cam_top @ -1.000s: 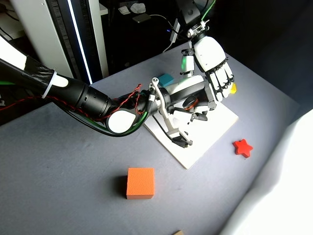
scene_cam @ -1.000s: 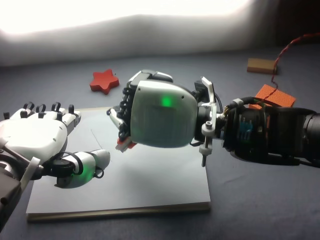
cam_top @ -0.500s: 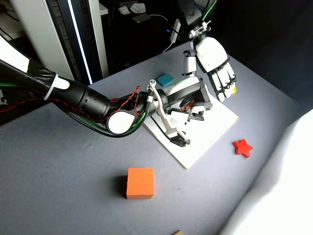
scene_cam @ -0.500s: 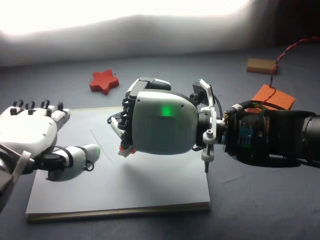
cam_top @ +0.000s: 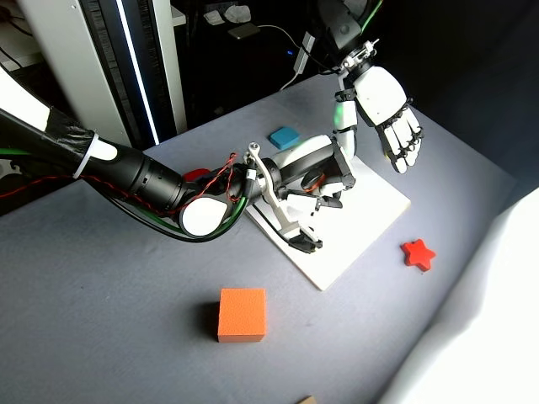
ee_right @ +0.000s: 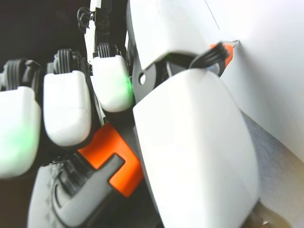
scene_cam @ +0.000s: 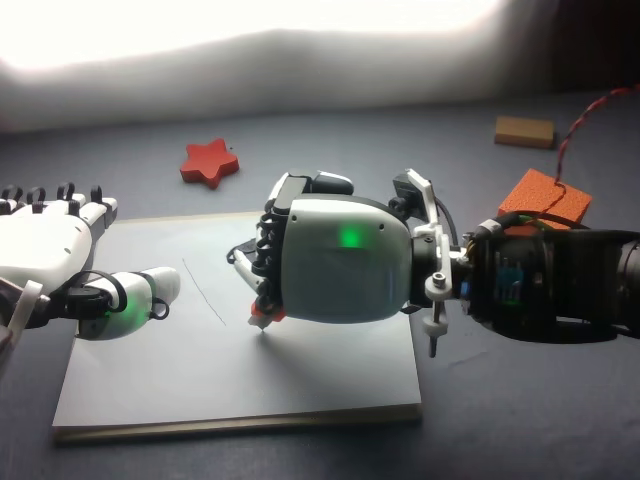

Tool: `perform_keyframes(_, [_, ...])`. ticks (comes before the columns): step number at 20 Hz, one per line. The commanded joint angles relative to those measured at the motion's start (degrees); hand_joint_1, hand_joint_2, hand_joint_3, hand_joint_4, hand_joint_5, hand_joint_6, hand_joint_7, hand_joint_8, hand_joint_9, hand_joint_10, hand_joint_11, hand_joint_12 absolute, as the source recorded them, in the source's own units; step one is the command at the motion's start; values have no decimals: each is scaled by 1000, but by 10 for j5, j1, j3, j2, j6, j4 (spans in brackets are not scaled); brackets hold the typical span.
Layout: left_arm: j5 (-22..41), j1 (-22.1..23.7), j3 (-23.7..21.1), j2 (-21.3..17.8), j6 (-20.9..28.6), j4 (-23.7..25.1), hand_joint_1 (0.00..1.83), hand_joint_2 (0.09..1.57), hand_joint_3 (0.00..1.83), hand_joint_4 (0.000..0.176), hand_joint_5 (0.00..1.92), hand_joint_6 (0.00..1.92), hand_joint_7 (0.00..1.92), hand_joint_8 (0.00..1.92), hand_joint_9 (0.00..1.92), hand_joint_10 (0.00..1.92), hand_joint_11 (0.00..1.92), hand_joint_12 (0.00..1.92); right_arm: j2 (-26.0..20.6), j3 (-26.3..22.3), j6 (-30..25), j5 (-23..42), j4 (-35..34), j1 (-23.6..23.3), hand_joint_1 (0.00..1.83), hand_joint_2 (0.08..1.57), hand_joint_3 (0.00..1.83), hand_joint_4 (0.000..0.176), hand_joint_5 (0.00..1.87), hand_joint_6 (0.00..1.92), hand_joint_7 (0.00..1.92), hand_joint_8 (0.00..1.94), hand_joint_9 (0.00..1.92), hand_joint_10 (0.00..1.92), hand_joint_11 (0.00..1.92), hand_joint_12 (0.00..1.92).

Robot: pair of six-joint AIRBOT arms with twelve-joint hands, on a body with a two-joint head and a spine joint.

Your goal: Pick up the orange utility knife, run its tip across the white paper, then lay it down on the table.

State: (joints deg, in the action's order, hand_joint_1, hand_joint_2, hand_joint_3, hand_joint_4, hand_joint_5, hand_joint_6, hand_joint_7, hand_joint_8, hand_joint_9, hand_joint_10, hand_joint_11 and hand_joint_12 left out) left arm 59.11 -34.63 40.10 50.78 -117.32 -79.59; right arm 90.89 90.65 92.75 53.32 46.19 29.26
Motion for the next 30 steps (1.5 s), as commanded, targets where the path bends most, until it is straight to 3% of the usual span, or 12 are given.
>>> perform_keyframes(1, [40, 1, 1, -7, 0, 39, 49, 1274, 0, 27, 115, 2, 99, 3, 138, 2, 0, 550, -4, -1, 7, 65, -23, -2, 1549, 1186, 2, 0, 1295, 1921, 1467, 1941, 1578, 1921, 1651, 1921])
perform_keyframes(4, [40, -1, 1, -6, 0, 39, 17, 1278, 0, 35, 100, 0, 83, 0, 129, 2, 0, 504, -9, -1, 3, 75, -23, 2, 1554, 1189, 3, 0, 1301, 1921, 1471, 1941, 1571, 1921, 1640, 1921])
perform_keyframes(11, [40, -1, -2, -6, 0, 39, 59, 1278, 0, 26, 108, 4, 95, 4, 136, 3, 0, 507, -30, -1, -2, 95, -14, 17, 1551, 1188, 1, 0, 1291, 1921, 1468, 1941, 1575, 1921, 1644, 1921])
perform_keyframes(13, [40, -1, -4, -6, 0, 39, 53, 1275, 0, 35, 105, 0, 76, 0, 123, 0, 0, 556, -36, -1, -4, 102, -14, 22, 1553, 1184, 0, 0, 1292, 1921, 1457, 1941, 1572, 1921, 1643, 1921])
perform_keyframes(22, [40, 0, -5, -6, 0, 39, 5, 1280, 0, 35, 101, 3, 83, 1, 128, 4, 0, 522, -62, -1, -13, 145, 6, 27, 1561, 1177, 0, 0, 1298, 1921, 1462, 1941, 1575, 1921, 1641, 1921])
perform_keyframes(25, [40, -1, -8, -6, -1, 39, 34, 1277, 0, 22, 135, 11, 92, 2, 132, 3, 0, 566, -70, -1, -15, 156, 12, 27, 1554, 1182, 0, 0, 1299, 1921, 1459, 1941, 1568, 1921, 1628, 1921])
perform_keyframes(30, [40, 1, -14, -6, -1, 39, 37, 1278, 0, 22, 135, 4, 96, 1, 138, 3, 0, 565, -76, -1, -18, 176, 40, 30, 1544, 1188, 1, 0, 1273, 1921, 1458, 1941, 1568, 1921, 1635, 1921])
